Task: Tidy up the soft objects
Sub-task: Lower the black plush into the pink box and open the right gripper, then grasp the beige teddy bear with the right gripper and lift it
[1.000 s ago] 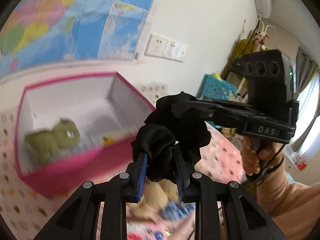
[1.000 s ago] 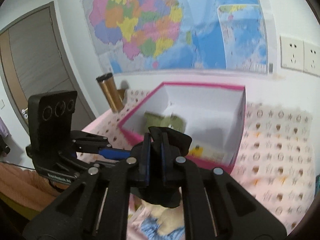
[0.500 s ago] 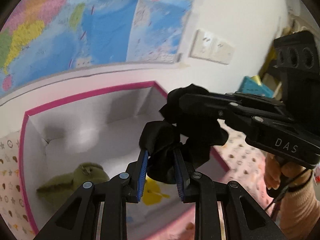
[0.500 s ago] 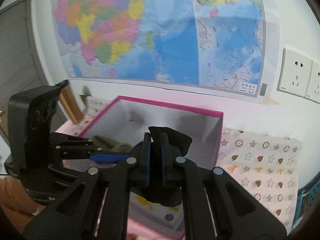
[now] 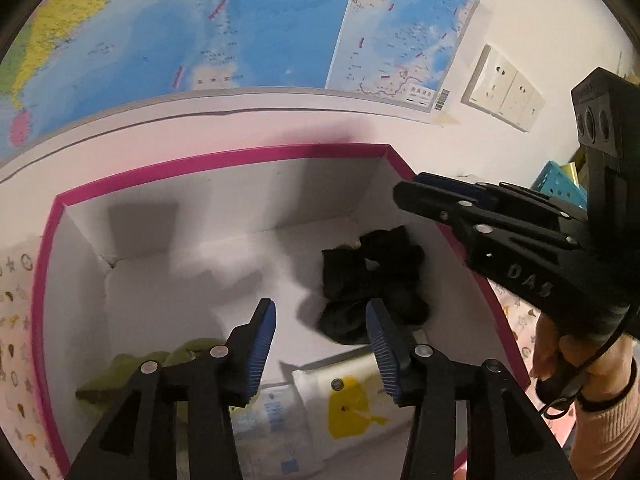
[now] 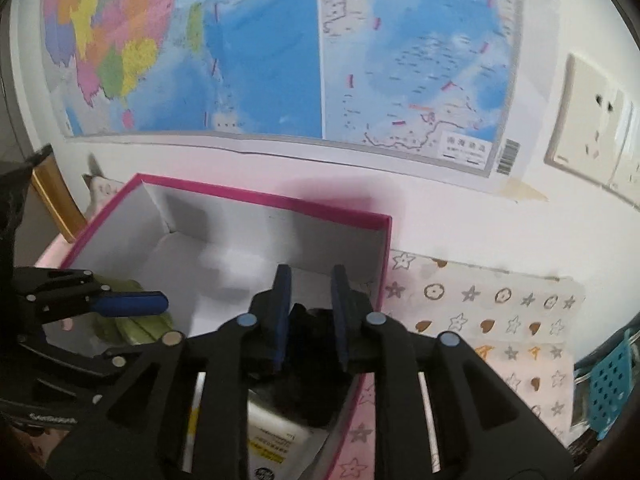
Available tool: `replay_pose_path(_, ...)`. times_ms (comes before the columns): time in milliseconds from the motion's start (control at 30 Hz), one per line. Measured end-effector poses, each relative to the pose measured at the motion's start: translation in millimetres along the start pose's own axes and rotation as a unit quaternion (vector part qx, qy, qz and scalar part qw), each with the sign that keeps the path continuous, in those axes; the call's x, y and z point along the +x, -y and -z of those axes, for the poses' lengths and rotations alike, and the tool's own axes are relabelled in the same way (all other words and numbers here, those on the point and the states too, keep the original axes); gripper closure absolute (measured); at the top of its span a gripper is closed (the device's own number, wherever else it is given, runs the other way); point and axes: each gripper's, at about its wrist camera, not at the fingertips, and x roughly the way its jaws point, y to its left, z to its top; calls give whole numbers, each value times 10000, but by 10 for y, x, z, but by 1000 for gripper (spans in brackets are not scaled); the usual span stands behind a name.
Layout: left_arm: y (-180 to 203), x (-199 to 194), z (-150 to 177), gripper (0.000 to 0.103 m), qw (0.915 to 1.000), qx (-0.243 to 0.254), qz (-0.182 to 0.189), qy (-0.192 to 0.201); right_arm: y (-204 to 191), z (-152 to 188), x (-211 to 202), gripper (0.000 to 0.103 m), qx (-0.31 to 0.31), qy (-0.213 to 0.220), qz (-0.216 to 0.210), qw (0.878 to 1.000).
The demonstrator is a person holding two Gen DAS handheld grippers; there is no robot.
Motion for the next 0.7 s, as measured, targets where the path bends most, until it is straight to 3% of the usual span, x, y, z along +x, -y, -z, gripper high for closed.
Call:
replay_pose_path(133,-6,-144,115,55,9998,84,9,182,19,93,-257,79,139,104,-236,9996)
replay_pose_path(267,32,-429,259,53,9981,285,186,511,-48,264,-629,69,146,247,-658,9974)
replay_pose_path(367,76,-725,444,51,9948,494,434,780,-144,455,-911,58,140,314,-982,9946)
replay_pose_path(467,128,-982,646,49,9903,673,753,949,-231,682,-1154,57,173,340,-1339,9903)
replay_pose_path(600,151,-1140,890,49,9875,804,965,952,-340,1025,-1340,52,256,223,-1604,9865)
replay_pose_path(700,187,-1143,1061,49,9874,855,1029,850,-419,1294,-1385,45,281,47,-1534,9877)
